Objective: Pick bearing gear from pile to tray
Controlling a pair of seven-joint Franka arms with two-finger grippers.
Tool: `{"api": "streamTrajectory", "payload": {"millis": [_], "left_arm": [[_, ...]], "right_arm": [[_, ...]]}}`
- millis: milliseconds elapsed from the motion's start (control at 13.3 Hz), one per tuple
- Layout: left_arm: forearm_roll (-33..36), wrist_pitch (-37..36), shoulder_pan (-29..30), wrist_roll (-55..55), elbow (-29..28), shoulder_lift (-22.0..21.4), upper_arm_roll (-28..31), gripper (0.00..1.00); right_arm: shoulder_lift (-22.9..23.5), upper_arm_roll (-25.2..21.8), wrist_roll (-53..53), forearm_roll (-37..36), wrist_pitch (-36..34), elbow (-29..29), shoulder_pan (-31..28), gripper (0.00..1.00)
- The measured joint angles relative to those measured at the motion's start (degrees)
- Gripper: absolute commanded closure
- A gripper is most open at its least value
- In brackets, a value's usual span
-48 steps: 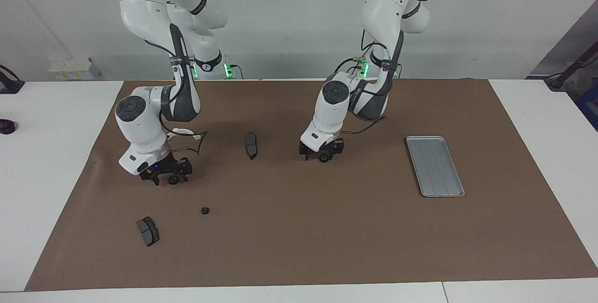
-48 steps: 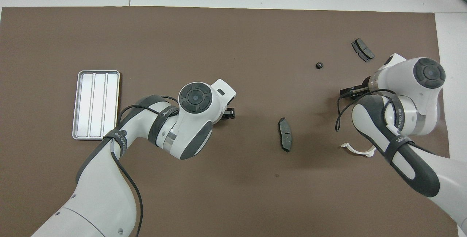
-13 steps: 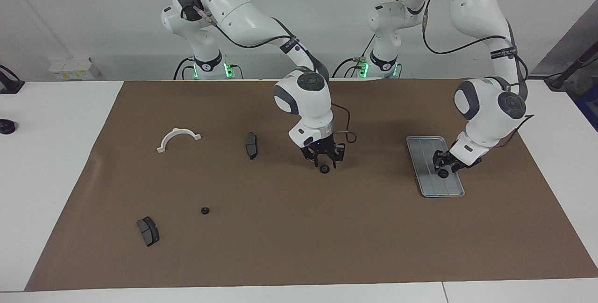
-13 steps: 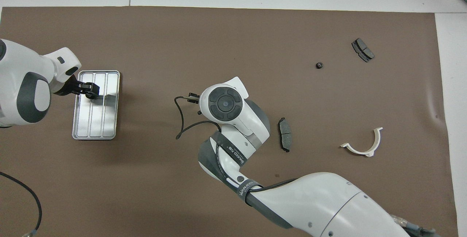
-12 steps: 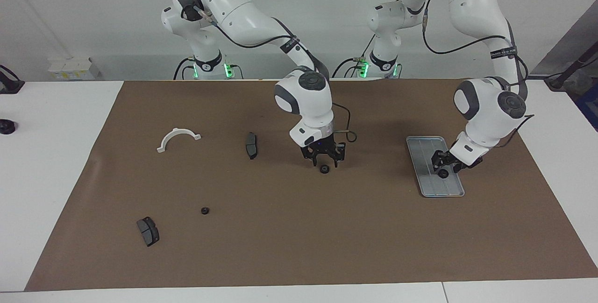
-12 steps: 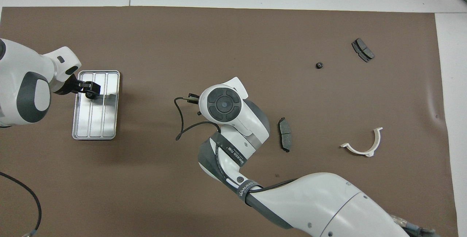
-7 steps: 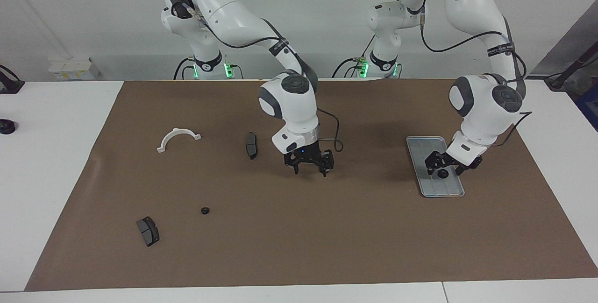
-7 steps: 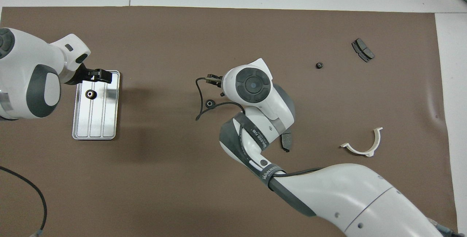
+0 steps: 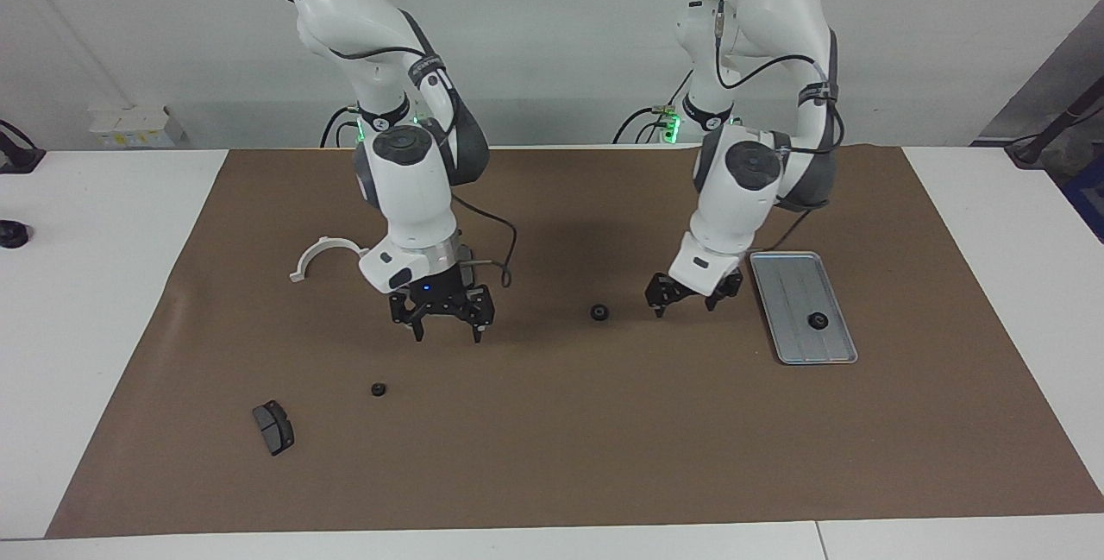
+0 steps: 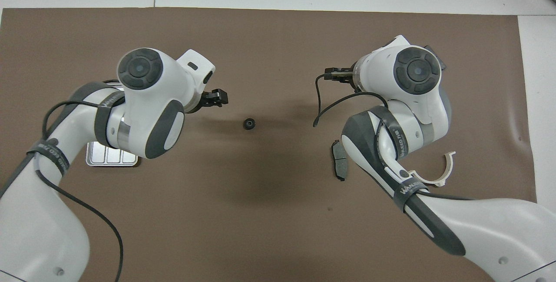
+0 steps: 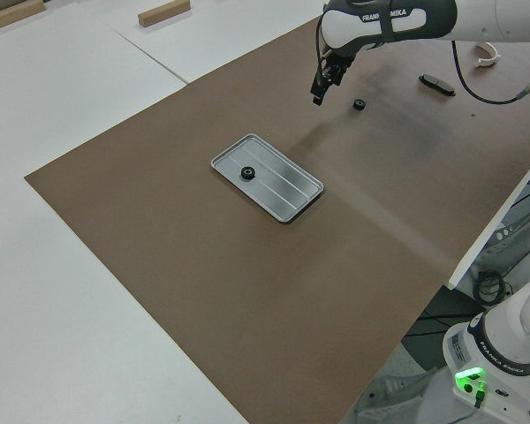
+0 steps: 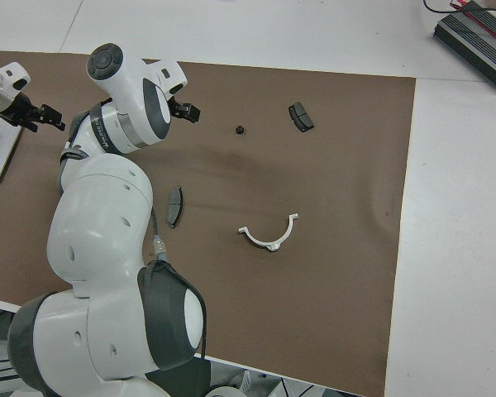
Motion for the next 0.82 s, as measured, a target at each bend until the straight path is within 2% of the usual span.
{"api": "streamTrajectory", "payload": {"millis": [225,375,600,750,825], "left_arm": [[0.1,0.3,-5.4,-3.4,1.8,2.1,0.1,0.00],[1.7,3.0,-6.2,-3.6,3.2,4.6,0.1,0.02],[3.1,7.5,-6.2,-3.5,3.4,7.1,0.6,0.05],[4.1,9.1,-6.2,-3.5,3.4,7.9,0.6,0.12],[4.4,9.2,-6.2,-3.5,3.4,8.2,0.6,0.15]], "right_arm": [[0.1,0.0,-4.9,0.0,0.0,-0.5,-4.6,0.00],[0.4,0.0,-7.6,0.0,0.0,-0.5,-6.6,0.00],[2.1,0.1,-9.6,0.5,0.1,-0.1,-8.4,0.09],[4.0,0.1,-11.4,1.1,1.0,0.5,-8.8,0.13],[4.9,0.1,-11.8,1.1,2.4,0.7,-8.8,0.19]]}}
